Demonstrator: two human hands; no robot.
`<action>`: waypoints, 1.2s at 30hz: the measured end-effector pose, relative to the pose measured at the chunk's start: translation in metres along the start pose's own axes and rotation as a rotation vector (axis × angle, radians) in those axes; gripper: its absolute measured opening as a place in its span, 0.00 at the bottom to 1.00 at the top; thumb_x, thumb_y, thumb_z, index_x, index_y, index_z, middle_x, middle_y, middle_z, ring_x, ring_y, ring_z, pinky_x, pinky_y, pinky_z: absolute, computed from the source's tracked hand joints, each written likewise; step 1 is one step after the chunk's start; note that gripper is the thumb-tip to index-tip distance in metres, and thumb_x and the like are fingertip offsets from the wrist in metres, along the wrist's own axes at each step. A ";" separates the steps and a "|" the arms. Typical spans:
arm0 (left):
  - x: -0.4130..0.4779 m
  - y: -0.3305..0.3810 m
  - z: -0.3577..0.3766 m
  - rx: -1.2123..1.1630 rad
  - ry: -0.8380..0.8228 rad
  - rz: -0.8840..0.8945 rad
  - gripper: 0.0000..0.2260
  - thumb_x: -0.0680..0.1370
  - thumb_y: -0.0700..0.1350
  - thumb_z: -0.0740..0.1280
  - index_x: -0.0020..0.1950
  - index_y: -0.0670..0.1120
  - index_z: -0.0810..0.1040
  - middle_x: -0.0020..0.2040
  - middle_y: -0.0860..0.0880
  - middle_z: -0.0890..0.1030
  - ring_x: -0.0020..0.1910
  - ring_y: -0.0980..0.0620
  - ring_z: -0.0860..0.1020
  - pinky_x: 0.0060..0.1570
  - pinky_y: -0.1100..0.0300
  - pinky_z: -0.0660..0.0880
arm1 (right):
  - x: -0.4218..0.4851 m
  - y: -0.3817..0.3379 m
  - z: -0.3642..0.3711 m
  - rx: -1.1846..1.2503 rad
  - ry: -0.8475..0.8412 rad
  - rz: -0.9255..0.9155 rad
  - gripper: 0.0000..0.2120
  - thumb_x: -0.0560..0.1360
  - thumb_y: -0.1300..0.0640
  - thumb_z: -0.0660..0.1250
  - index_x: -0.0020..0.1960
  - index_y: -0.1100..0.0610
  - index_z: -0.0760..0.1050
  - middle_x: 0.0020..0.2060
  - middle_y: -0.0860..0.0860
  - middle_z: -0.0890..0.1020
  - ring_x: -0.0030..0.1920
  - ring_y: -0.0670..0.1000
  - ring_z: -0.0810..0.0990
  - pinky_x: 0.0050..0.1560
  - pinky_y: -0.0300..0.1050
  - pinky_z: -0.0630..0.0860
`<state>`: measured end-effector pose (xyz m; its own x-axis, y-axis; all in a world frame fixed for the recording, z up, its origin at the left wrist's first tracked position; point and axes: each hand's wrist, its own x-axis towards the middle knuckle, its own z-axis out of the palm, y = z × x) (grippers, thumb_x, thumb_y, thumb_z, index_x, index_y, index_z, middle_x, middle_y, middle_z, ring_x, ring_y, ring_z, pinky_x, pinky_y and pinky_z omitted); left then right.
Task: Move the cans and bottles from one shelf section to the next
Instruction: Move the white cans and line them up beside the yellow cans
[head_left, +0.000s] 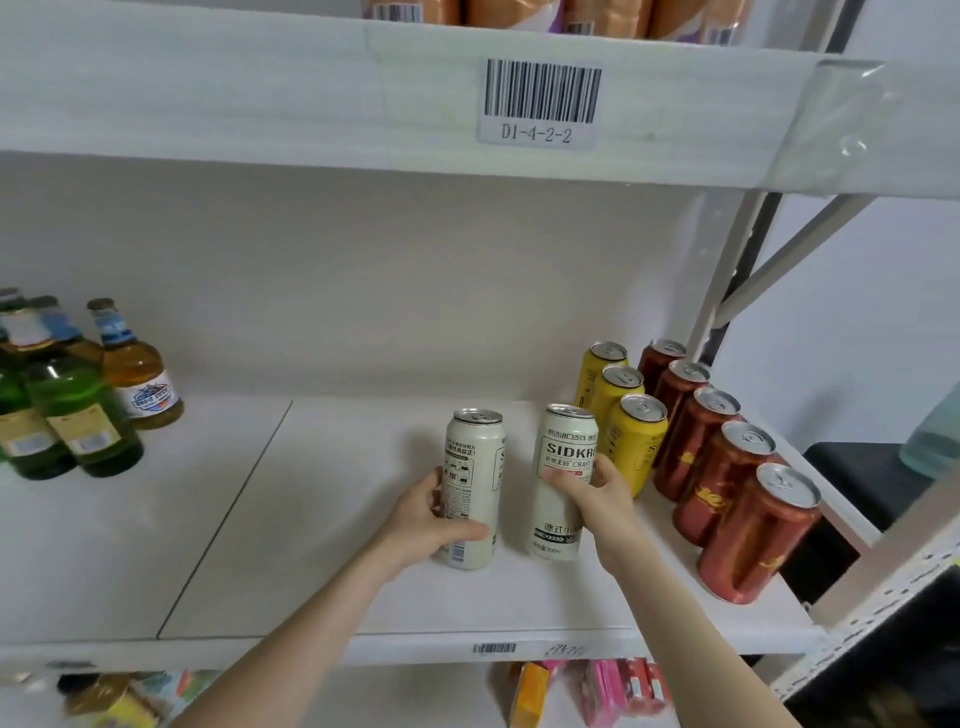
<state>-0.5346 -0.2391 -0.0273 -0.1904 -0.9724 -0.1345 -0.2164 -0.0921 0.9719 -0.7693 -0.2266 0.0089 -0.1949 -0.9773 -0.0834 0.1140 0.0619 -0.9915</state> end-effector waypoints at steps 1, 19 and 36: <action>0.006 -0.001 -0.003 0.002 0.009 0.003 0.33 0.54 0.51 0.83 0.56 0.58 0.77 0.52 0.55 0.86 0.53 0.54 0.84 0.58 0.49 0.79 | 0.009 0.002 0.002 0.005 -0.003 0.000 0.20 0.64 0.58 0.81 0.52 0.56 0.78 0.43 0.49 0.87 0.42 0.48 0.85 0.39 0.43 0.78; 0.092 -0.004 -0.011 -0.009 0.052 0.146 0.32 0.57 0.46 0.83 0.58 0.59 0.76 0.56 0.55 0.85 0.55 0.54 0.83 0.54 0.53 0.81 | 0.129 0.011 0.031 0.063 0.003 -0.124 0.24 0.67 0.58 0.80 0.59 0.53 0.75 0.51 0.49 0.84 0.50 0.48 0.83 0.48 0.44 0.78; 0.095 -0.011 -0.010 -0.005 0.058 0.163 0.32 0.61 0.40 0.82 0.61 0.54 0.76 0.55 0.53 0.85 0.55 0.54 0.83 0.46 0.62 0.80 | 0.167 0.032 0.036 -0.015 -0.025 -0.193 0.27 0.69 0.62 0.78 0.64 0.57 0.71 0.53 0.49 0.83 0.45 0.37 0.83 0.39 0.29 0.76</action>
<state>-0.5405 -0.3328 -0.0492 -0.1670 -0.9853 0.0357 -0.1821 0.0664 0.9810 -0.7630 -0.3948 -0.0334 -0.1875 -0.9761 0.1104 0.0619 -0.1239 -0.9904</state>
